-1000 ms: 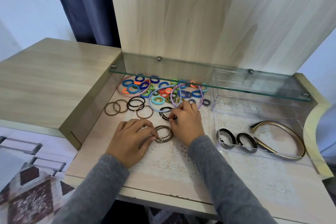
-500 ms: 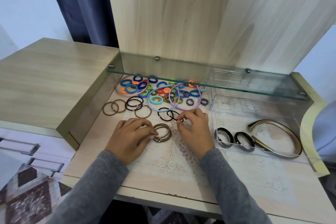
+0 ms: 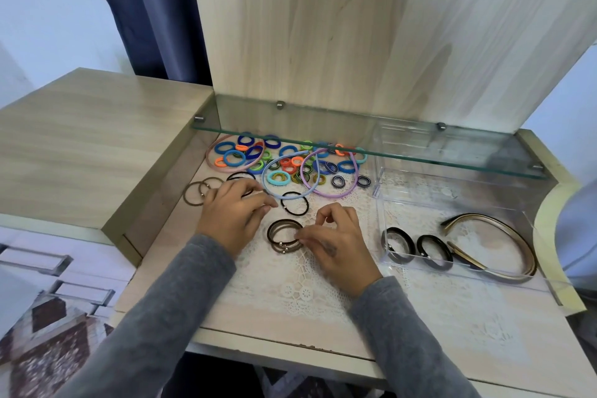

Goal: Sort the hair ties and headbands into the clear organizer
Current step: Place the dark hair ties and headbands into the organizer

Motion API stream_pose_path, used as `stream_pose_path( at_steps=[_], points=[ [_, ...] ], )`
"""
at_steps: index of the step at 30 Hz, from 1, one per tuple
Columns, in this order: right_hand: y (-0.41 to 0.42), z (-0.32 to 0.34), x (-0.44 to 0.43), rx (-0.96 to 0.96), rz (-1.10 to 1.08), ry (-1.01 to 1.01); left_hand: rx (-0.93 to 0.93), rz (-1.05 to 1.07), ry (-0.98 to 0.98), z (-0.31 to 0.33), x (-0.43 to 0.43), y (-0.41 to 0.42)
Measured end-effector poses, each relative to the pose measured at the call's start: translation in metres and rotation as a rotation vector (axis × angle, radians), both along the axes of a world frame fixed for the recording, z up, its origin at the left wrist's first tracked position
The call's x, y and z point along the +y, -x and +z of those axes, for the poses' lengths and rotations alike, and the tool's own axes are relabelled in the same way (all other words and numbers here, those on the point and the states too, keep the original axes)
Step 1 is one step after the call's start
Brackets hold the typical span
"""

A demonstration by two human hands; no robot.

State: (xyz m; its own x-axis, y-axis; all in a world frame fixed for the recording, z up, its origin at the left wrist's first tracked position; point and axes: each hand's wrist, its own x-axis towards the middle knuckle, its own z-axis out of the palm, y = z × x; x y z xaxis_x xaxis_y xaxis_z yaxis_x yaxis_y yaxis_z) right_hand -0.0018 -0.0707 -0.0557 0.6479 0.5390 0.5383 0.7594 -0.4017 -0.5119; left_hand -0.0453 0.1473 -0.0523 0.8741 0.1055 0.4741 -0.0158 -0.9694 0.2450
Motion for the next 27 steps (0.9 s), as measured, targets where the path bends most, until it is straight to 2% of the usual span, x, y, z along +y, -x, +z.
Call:
stream_pose_path(
  at_steps=[10, 19, 24, 27],
  points=[
    [-0.002, -0.003, -0.001, -0.015, -0.013, 0.022, 0.133, -0.068, -0.135, 0.014, 0.000, -0.027],
    [0.001, -0.001, -0.003, 0.113, -0.084, -0.048, 0.160, -0.140, -0.180, 0.021, 0.004, -0.035],
    [0.000, -0.001, -0.002, 0.107, -0.117, -0.058, 0.109, -0.173, -0.205, 0.013, 0.003, -0.033],
    [0.000, -0.001, -0.002, 0.110, -0.135, -0.067, 0.038, -0.140, -0.154, 0.005, -0.001, -0.024]
  ],
)
